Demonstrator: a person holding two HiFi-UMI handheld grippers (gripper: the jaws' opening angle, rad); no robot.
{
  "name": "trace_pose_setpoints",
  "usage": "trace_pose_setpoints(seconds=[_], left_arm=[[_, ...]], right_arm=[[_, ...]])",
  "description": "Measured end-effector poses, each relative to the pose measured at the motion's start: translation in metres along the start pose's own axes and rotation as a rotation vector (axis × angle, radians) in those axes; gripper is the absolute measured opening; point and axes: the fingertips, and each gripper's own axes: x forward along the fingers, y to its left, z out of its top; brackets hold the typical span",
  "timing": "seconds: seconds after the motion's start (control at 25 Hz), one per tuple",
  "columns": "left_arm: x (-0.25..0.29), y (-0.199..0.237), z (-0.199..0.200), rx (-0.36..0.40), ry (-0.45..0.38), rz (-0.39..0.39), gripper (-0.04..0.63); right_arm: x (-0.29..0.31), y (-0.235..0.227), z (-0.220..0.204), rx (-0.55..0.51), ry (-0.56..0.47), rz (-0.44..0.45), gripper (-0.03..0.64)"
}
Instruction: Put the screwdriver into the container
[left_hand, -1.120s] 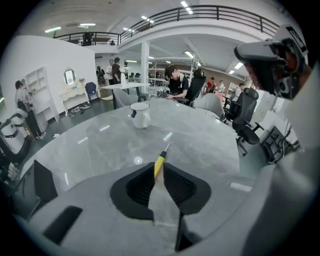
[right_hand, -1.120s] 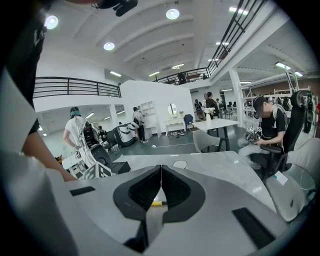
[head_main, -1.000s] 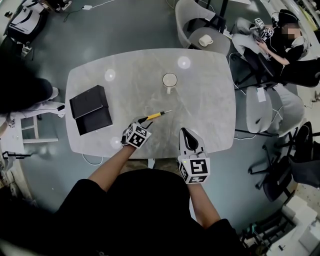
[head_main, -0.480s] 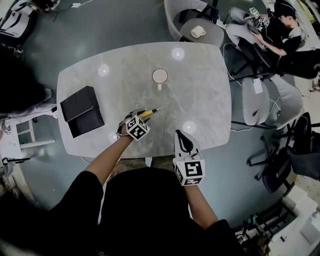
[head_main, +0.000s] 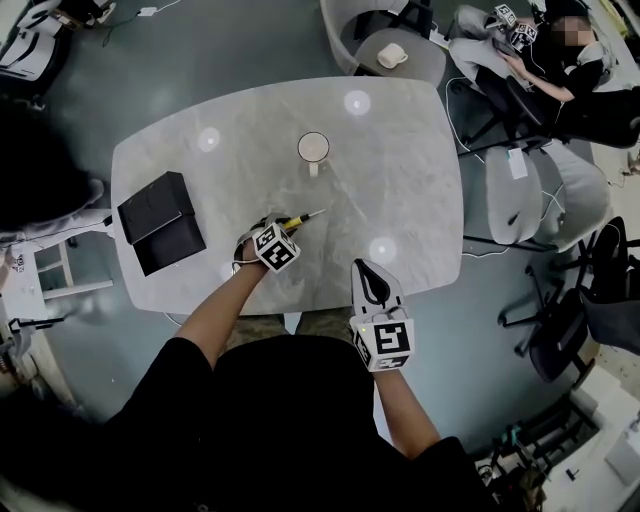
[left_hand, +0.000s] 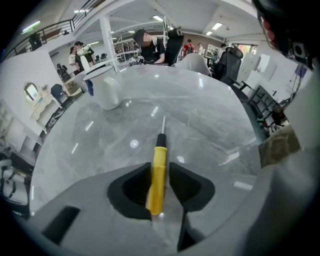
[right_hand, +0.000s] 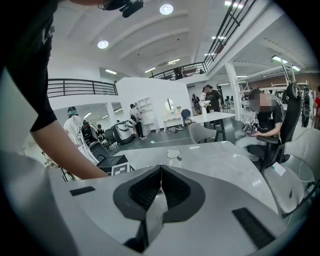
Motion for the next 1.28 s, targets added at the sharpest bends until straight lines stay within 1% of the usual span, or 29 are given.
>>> trace_pose_setpoints(seconds=[0.04, 0.12, 0.16, 0.24, 0.36, 0.44, 0.52, 0.6, 0.68, 0.88, 0.96, 1.12, 1.2, 1.28], left_arm=[[-0.001, 0.000, 0.001, 0.025, -0.003, 0.005, 0.089], [-0.002, 0.000, -0.003, 0.083, 0.001, 0.016, 0.087], [-0.003, 0.000, -0.008, 0.098, 0.007, 0.016, 0.087], [-0.008, 0.000, -0.018, 0.092, 0.011, 0.011, 0.087], [-0.024, 0.005, -0.025, 0.071, -0.013, 0.007, 0.087], [-0.034, 0.012, -0.027, 0.081, -0.033, 0.012, 0.087], [-0.044, 0.019, -0.033, 0.108, -0.047, 0.016, 0.087], [-0.054, 0.029, -0.043, 0.129, -0.058, 0.026, 0.087], [-0.067, 0.040, -0.054, 0.135, -0.069, 0.044, 0.087], [-0.108, 0.062, -0.085, 0.115, -0.123, 0.090, 0.087], [-0.122, 0.068, -0.099, 0.118, -0.140, 0.101, 0.087], [-0.147, 0.074, -0.122, 0.161, -0.178, 0.118, 0.087], [-0.159, 0.076, -0.141, 0.185, -0.181, 0.124, 0.087], [-0.169, 0.080, -0.164, 0.191, -0.181, 0.124, 0.087]], right_arm=[[0.000, 0.003, -0.003, -0.004, 0.004, 0.005, 0.012], [0.000, 0.011, -0.010, -0.008, 0.016, 0.009, 0.012], [-0.001, 0.017, -0.013, -0.006, 0.021, 0.009, 0.012], [-0.004, 0.027, -0.016, 0.002, 0.028, 0.007, 0.012], [-0.002, 0.036, -0.009, 0.008, 0.010, -0.007, 0.012], [0.003, 0.042, 0.000, 0.001, -0.011, -0.021, 0.012], [0.010, 0.055, 0.008, -0.009, -0.029, -0.026, 0.012], [0.019, 0.072, 0.015, -0.019, -0.044, -0.017, 0.012], [0.026, 0.090, 0.021, -0.029, -0.056, -0.006, 0.012], [0.044, 0.135, 0.029, -0.068, -0.067, 0.007, 0.012], [0.053, 0.157, 0.032, -0.084, -0.072, 0.017, 0.012], [0.062, 0.204, 0.038, -0.111, -0.080, 0.033, 0.012], [0.064, 0.233, 0.038, -0.123, -0.079, 0.043, 0.012], [0.069, 0.263, 0.035, -0.130, -0.076, 0.053, 0.012]])
